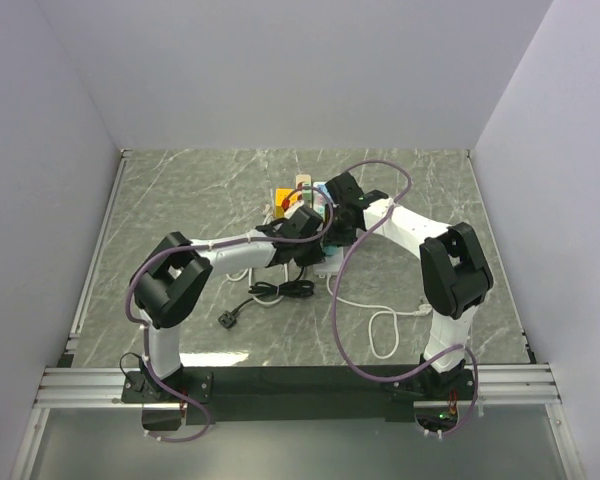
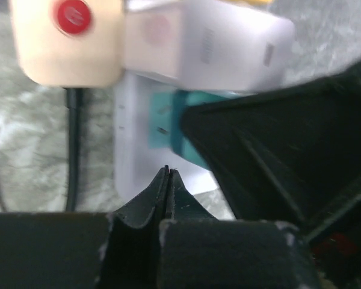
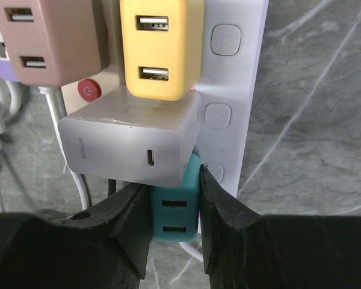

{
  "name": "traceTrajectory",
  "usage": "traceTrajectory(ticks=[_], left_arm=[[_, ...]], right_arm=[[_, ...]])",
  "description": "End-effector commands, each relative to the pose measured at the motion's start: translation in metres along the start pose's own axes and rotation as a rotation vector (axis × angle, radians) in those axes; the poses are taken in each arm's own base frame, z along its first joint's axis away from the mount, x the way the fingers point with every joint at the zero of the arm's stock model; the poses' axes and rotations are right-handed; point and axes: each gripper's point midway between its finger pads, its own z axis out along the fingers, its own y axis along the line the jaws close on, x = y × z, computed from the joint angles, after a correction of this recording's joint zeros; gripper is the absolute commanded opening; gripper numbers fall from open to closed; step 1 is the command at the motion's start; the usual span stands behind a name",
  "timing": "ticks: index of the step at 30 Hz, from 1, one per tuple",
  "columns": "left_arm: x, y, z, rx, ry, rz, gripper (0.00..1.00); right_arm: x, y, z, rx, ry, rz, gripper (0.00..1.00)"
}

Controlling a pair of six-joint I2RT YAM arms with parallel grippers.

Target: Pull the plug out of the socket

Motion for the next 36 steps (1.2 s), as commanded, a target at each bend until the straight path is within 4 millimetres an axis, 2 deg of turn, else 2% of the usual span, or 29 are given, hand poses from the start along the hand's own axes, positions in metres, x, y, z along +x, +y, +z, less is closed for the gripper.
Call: traceTrajectory(ticks=[1, 4, 5, 8, 12, 18, 22, 27, 31, 33, 34, 36], left_arm=[[-0.003, -0.033, -0.009, 0.084, -0.007, -0.008, 0.00], [-0.008, -0.047, -0.019, 0.127, -0.046, -0.009, 0.00], [-0.009, -0.046, -0.019, 0.117, -0.052, 0.000, 0.00], [-0.003, -0.023, -0.005, -0.010, -0.016, 0.017, 0.00], [0.023, 0.015, 0.015, -0.112, 0.049, 0.017, 0.00], [0.045, 0.055, 0.025, -0.186, 0.089, 0.009, 0.00], [0.051, 0.070, 0.031, -0.206, 0.106, -0.010, 0.00], [0.053, 0.077, 0.033, -0.219, 0.106, -0.010, 0.00], [0.051, 0.078, 0.032, -0.218, 0.105, -0.011, 0.00], [0.050, 0.077, 0.030, -0.216, 0.102, -0.008, 0.00], [0.049, 0.079, 0.030, -0.222, 0.098, -0.008, 0.00], [0.046, 0.079, 0.029, -0.223, 0.093, -0.006, 0.00]], right_arm=[[-0.019, 0.032, -0.021, -0.112, -0.048, 0.011, 0.00], [-0.018, 0.032, -0.022, -0.105, -0.051, 0.006, 0.00], [-0.019, 0.031, -0.022, -0.103, -0.055, 0.007, 0.00], [-0.019, 0.031, -0.023, -0.100, -0.051, 0.009, 0.00], [-0.021, 0.032, -0.026, -0.101, -0.057, 0.011, 0.00], [-0.026, 0.033, -0.034, -0.097, -0.069, 0.014, 0.00], [-0.030, 0.034, -0.047, -0.092, -0.080, 0.022, 0.00], [-0.052, 0.035, -0.085, -0.079, -0.159, 0.042, 0.00], [-0.057, 0.013, -0.108, 0.032, -0.178, 0.064, 0.00], [-0.051, 0.004, -0.114, 0.058, -0.173, 0.069, 0.00], [-0.048, -0.002, -0.124, 0.065, -0.179, 0.074, 0.00], [-0.036, -0.017, -0.125, 0.096, -0.163, 0.085, 0.00]])
